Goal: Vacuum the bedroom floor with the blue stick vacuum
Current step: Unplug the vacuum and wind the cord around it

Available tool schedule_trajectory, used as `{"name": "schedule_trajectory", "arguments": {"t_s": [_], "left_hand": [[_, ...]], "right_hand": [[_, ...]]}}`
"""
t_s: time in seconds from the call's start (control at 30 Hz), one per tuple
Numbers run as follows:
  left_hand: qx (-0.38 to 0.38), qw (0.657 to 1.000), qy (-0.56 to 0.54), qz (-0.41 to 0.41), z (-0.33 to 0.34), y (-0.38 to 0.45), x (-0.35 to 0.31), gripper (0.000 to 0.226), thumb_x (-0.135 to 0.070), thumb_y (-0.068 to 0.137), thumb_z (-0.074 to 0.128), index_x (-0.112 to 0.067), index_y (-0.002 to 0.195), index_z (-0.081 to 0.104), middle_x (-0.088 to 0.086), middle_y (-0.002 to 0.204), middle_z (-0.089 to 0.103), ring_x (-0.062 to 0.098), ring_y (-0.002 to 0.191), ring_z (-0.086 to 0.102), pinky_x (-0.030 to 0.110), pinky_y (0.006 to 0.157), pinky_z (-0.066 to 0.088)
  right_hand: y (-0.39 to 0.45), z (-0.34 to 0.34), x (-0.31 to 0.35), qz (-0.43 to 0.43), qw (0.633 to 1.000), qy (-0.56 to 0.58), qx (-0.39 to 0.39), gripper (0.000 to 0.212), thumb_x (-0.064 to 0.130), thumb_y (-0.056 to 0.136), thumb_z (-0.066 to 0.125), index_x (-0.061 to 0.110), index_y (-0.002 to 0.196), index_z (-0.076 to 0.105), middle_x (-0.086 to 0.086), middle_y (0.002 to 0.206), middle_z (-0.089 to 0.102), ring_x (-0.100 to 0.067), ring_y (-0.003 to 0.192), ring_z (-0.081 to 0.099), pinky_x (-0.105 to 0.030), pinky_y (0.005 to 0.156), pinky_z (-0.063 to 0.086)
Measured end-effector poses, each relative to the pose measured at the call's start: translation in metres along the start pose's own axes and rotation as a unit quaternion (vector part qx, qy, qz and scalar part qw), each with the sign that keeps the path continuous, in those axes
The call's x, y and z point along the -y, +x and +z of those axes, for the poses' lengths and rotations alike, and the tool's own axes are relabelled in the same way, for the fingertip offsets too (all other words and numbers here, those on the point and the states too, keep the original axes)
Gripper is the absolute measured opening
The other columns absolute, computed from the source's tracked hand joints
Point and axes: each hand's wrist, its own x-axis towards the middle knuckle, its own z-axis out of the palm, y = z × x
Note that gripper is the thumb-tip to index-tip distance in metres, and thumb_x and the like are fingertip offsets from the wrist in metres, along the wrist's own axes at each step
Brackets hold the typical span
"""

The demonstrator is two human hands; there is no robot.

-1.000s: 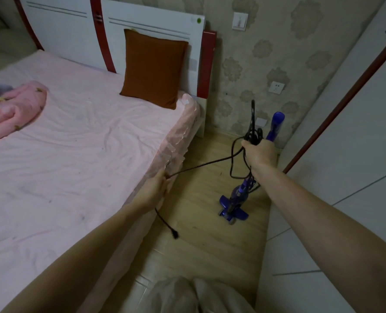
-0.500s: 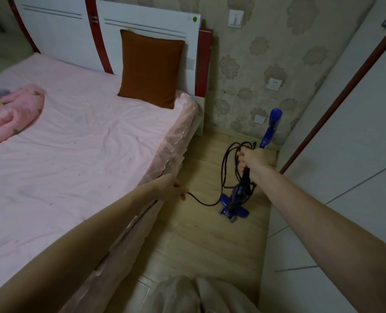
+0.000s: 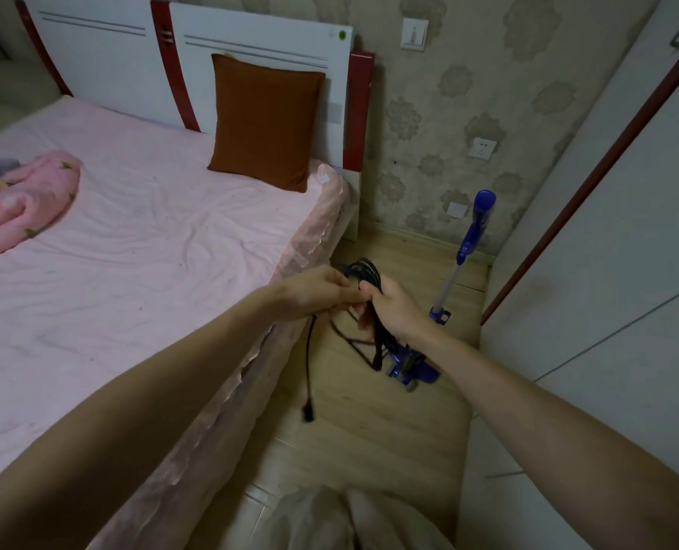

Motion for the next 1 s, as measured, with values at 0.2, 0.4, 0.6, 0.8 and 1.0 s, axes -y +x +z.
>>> {"name": "schedule_trajectory", "arguments": {"t_s": [0.2, 0.4, 0.6, 0.8, 1.0], "left_hand": [[0.012, 0.999, 0.043, 0.020, -0.035, -0.013, 0.019, 0.020, -0.025, 0.095, 0.057, -0.010, 0.086, 0.067, -0.003, 0.066, 0.050, 0.007, 0.058, 0.044, 0.021, 0.057, 0.039], [-0.077, 0.987, 0.083, 0.110, -0.042, -0.011, 0.026, 0.014, -0.027, 0.094, 0.057, -0.020, 0.089, 0.067, -0.012, 0.075, 0.060, -0.003, 0.069, 0.054, 0.019, 0.070, 0.043], [0.082, 0.985, 0.086, 0.125, -0.018, 0.000, 0.021, 0.062, -0.039, 0.081, 0.072, -0.030, 0.136, 0.044, -0.016, 0.133, 0.051, 0.000, 0.124, 0.047, 0.020, 0.103, 0.041], [0.128, 0.975, -0.001, 0.183, 0.027, 0.013, 0.010, 0.021, -0.025, 0.098, 0.050, -0.013, 0.109, 0.063, -0.005, 0.096, 0.067, 0.010, 0.092, 0.063, 0.025, 0.087, 0.049], [0.157, 0.971, -0.079, 0.162, 0.058, 0.047, 0.003, 0.035, -0.039, 0.095, 0.044, -0.006, 0.084, 0.051, -0.010, 0.054, 0.049, 0.008, 0.056, 0.055, 0.045, 0.091, 0.048]], "right_hand": [[-0.004, -0.023, -0.004, 0.057, 0.989, 0.113, 0.072, 0.024, 0.024, 0.104, 0.039, 0.010, 0.085, 0.045, -0.002, 0.052, 0.035, -0.014, 0.040, 0.027, -0.024, 0.035, 0.021], [-0.018, -0.048, 0.002, 0.053, 0.980, 0.043, 0.189, 0.021, 0.033, 0.095, 0.059, 0.012, 0.093, 0.055, 0.006, 0.053, 0.035, -0.007, 0.040, 0.027, -0.019, 0.035, 0.021], [-0.037, -0.056, 0.011, 0.057, 0.976, 0.003, 0.208, 0.031, 0.030, 0.095, 0.059, 0.002, 0.108, 0.057, 0.005, 0.053, 0.036, -0.007, 0.041, 0.028, -0.018, 0.037, 0.023], [-0.057, -0.076, 0.001, 0.080, 0.979, 0.082, 0.167, 0.024, 0.031, 0.095, 0.058, 0.007, 0.095, 0.058, 0.006, 0.050, 0.035, -0.006, 0.036, 0.027, -0.018, 0.034, 0.023], [-0.066, -0.090, -0.032, 0.062, 0.979, 0.185, 0.057, 0.027, 0.031, 0.091, 0.060, 0.010, 0.074, 0.062, 0.002, 0.046, 0.039, -0.008, 0.035, 0.035, -0.019, 0.038, 0.033]]}}
